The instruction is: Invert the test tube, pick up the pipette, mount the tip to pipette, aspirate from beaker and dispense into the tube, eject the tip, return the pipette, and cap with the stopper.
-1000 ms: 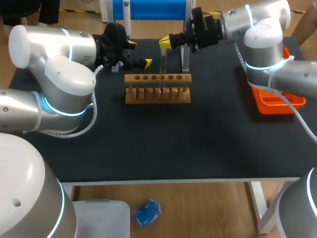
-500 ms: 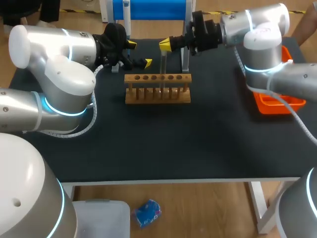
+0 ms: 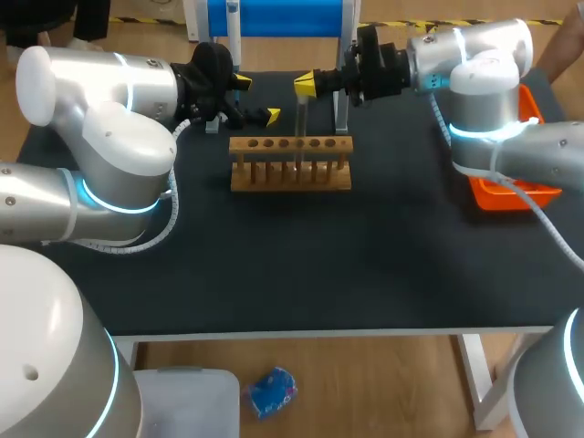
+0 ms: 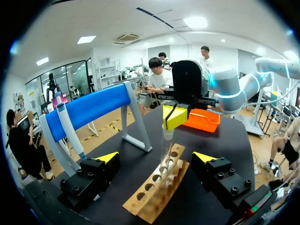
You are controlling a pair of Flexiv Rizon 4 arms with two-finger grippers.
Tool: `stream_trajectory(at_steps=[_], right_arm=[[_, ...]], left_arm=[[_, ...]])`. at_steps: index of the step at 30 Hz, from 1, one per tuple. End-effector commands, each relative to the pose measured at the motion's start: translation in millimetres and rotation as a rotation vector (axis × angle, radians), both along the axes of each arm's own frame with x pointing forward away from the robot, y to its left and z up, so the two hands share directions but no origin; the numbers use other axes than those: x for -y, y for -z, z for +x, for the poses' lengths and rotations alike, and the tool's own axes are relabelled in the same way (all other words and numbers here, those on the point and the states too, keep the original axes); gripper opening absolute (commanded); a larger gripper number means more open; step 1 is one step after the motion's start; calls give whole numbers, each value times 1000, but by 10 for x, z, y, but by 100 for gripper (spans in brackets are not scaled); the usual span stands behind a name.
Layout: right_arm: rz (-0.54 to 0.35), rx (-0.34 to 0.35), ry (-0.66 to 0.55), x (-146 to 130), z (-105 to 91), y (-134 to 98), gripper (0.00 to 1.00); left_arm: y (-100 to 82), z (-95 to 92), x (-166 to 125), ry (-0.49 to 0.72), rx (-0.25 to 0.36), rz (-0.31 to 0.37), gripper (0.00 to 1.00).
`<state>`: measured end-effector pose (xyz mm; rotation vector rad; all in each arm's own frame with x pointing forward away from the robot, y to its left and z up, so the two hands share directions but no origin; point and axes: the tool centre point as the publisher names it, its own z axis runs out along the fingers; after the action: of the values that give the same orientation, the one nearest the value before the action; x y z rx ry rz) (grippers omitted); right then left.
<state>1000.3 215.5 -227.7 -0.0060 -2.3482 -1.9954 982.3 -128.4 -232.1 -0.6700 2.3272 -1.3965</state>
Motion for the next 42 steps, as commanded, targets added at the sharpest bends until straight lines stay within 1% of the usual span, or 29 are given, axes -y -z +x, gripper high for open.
stream_trajectory(at_steps=[1, 2, 5, 6, 7, 8, 9, 10, 12, 14, 15, 16, 18, 20, 25, 27, 30, 34, 37, 39, 42], right_arm=[[5, 14, 5, 51, -24, 0, 100], [7, 19, 2, 61, -24, -43, 100], [-32, 46, -1, 92, -14, -172, 100], [-70, 42, 9, 103, -10, -208, 100], [-76, 51, 4, 117, -3, -239, 100], [-101, 55, 0, 138, -7, -273, 100], [-150, 58, 15, 156, -1, -282, 100], [-152, 66, 6, 182, 1, -300, 100], [-232, 75, 16, 229, 6, -329, 100], [-273, 78, 12, 286, 7, -349, 100], [-310, 85, 21, 323, 3, -352, 100], [-313, 87, 19, 356, -4, -360, 100], [-362, 94, 28, 414, -4, -364, 100], [-382, 95, 33, 478, -15, -360, 100], [-466, 108, 48, 590, -48, -291, 100], [-514, 124, 56, 615, -60, -248, 100], [-532, 123, 57, 643, -69, -220, 100], [-525, 121, 58, 654, -68, -213, 100], [-519, 127, 63, 655, -66, -209, 100], [-534, 145, 77, 655, -69, -211, 100], [-525, 142, 72, 654, -76, -215, 100]], left_arm=[[16, -1, -7, 1, 4, -4, 100], [16, -1, -7, 1, 4, -4, 100], [16, -1, -7, 1, 4, -4, 100], [16, -1, -7, 1, 4, -4, 100], [16, -1, -7, 1, 4, -4, 100], [16, -1, -7, 1, 4, -4, 100], [16, -1, -7, 1, 4, -4, 100], [16, -1, -7, 1, 4, -4, 100], [16, -1, -7, 1, 4, -4, 100], [16, -1, -7, 1, 4, -4, 100], [16, -1, -7, 1, 4, -4, 100], [16, -1, -7, 1, 4, -4, 100], [16, -1, -7, 1, 4, -4, 100], [16, -1, -7, 1, 4, -4, 100], [16, -1, -7, 1, 4, -4, 100], [16, -1, -7, 1, 4, -4, 100], [16, -1, -7, 1, 4, -4, 100], [16, -1, -7, 1, 4, -4, 100], [16, -1, -7, 1, 4, -4, 100], [16, -1, -7, 1, 4, -4, 100], [16, -1, -7, 1, 4, -4, 100]])
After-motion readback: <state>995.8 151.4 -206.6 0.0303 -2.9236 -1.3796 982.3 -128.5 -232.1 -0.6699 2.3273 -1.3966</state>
